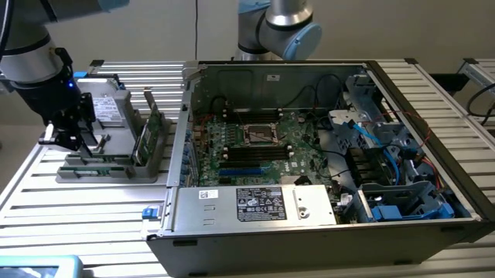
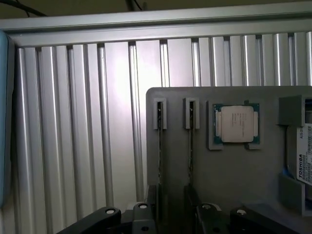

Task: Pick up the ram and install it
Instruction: 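Pick up the ram and move it above insertion slot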

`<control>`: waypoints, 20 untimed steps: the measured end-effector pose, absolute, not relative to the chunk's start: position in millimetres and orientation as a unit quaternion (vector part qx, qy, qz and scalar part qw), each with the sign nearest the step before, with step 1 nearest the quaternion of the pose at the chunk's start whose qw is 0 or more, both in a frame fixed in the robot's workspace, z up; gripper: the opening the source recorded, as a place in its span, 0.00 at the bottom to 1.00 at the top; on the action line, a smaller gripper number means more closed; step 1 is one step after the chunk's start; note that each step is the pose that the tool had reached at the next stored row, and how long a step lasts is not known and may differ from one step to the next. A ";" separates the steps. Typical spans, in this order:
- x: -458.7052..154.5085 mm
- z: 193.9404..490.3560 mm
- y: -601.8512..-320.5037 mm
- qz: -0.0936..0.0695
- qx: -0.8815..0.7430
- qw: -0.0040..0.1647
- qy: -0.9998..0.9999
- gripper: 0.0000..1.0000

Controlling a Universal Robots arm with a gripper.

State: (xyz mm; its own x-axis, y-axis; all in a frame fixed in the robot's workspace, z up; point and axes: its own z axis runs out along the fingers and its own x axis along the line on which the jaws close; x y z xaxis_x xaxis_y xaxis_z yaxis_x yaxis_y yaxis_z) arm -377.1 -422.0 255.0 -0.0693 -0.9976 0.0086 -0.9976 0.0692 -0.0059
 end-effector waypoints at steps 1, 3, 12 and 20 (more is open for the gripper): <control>-377.1 253.2 -422.0 0.005 0.682 0.001 -0.731 0.36; -377.2 249.5 -422.1 0.005 0.683 0.001 -0.731 0.36; -377.0 233.2 -423.8 0.005 0.684 0.001 -0.729 0.36; -376.4 218.9 -424.8 0.005 0.685 0.001 -0.729 0.36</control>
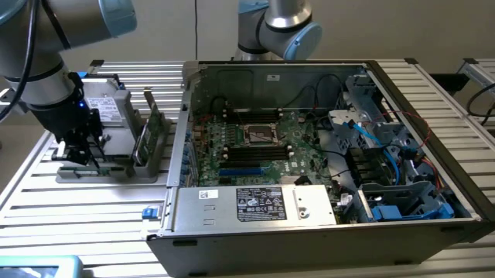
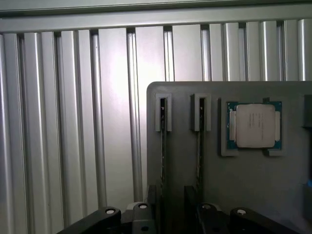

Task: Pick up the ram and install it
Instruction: 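Pick up the ram and move it above insertion slot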

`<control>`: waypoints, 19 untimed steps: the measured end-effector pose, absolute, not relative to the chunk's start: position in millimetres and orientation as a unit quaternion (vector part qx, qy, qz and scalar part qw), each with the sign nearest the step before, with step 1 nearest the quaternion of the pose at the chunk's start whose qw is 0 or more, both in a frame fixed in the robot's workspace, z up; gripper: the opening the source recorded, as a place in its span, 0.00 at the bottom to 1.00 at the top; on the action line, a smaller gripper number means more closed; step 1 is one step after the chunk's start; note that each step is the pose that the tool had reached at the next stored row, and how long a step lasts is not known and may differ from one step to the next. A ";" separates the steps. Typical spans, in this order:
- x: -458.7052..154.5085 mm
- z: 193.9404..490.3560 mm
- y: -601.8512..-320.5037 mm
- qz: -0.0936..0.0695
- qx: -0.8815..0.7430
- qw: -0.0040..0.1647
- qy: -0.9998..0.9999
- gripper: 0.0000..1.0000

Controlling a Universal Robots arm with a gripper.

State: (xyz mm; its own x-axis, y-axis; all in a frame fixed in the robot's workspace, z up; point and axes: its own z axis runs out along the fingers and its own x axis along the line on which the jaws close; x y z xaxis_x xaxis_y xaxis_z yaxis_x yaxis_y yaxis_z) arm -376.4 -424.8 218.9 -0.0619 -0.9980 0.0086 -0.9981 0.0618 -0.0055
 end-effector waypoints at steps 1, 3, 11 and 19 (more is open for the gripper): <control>-376.3 217.4 -425.0 0.005 0.685 0.001 -0.729 0.36; -375.9 215.0 -425.4 0.005 0.685 0.001 -0.729 0.36; -374.2 209.5 -430.1 0.005 0.685 0.002 -0.729 0.36; -373.6 202.9 -430.1 0.004 0.685 0.002 -0.728 0.36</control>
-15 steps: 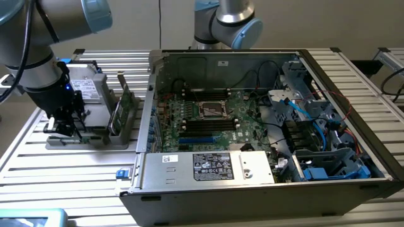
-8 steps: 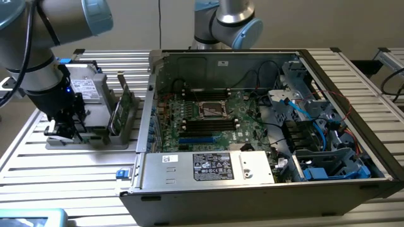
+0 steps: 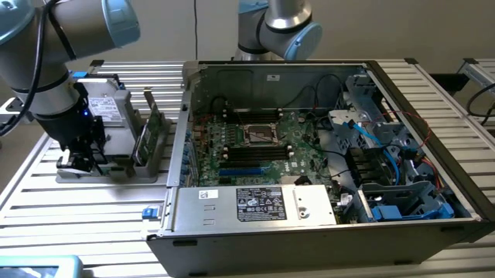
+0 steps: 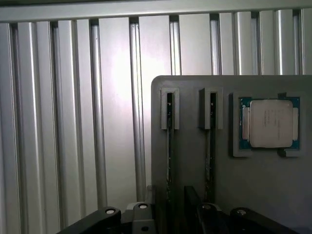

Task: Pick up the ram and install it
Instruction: 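Pick up the ram and move it above insertion slot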

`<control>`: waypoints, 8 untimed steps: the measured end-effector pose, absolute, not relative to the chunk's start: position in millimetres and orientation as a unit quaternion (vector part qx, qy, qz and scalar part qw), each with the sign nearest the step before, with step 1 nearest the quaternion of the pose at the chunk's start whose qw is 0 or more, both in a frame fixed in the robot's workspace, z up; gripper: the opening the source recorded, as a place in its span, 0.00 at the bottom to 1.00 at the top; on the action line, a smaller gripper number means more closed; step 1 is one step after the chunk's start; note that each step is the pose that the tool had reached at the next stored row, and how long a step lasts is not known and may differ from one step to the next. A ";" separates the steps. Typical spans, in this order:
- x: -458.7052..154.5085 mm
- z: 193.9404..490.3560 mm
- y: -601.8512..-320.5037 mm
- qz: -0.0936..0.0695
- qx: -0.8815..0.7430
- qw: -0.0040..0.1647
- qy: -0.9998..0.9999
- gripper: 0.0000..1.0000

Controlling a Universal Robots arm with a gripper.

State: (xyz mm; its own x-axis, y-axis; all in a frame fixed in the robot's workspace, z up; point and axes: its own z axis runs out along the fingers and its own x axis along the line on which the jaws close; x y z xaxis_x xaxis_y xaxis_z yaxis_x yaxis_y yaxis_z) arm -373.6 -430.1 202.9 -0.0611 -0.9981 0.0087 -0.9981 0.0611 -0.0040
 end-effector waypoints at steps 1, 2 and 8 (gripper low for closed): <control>-373.6 201.3 -430.1 0.004 0.685 0.002 -0.728 0.36; -373.7 199.7 -430.1 0.004 0.685 0.002 -0.728 0.36; -373.6 205.0 -430.6 0.004 0.685 0.002 -0.728 0.22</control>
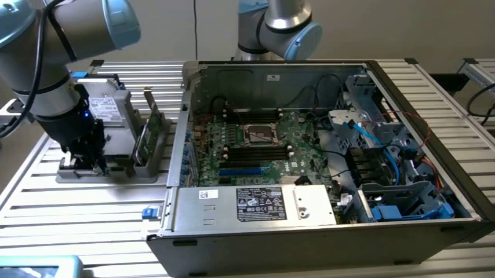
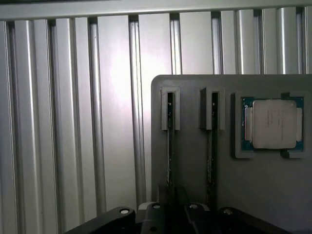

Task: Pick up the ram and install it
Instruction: 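Pick up the ram and move it above insertion slot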

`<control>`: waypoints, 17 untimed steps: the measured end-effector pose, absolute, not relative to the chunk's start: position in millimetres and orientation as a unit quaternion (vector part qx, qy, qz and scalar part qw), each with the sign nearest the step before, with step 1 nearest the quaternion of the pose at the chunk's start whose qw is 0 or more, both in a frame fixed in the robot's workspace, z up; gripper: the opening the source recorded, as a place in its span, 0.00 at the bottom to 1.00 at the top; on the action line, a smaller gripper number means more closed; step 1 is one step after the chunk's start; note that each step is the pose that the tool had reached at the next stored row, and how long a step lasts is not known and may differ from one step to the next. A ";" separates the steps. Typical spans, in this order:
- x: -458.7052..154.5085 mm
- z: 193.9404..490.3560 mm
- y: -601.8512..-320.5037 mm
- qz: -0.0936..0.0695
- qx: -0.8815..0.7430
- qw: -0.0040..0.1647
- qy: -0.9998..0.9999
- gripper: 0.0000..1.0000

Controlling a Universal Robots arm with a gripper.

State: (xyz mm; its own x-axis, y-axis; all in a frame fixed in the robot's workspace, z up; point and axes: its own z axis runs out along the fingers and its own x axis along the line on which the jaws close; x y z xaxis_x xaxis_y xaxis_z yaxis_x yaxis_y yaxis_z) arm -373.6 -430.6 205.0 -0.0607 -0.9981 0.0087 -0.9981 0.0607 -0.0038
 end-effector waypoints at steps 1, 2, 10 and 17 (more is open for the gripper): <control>-373.6 208.8 -430.9 0.004 0.685 0.002 -0.728 0.16; -373.6 213.0 -431.2 0.004 0.685 0.002 -0.728 0.12; -373.6 249.0 -431.6 0.004 0.686 0.002 -0.727 0.12; -369.1 280.9 -431.8 0.004 0.687 0.002 -0.727 0.12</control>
State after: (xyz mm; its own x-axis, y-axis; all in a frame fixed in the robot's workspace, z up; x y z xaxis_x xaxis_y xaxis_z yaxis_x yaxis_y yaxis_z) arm -369.1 -431.8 280.9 -0.0573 -0.9983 0.0087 -0.9984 0.0573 -0.0038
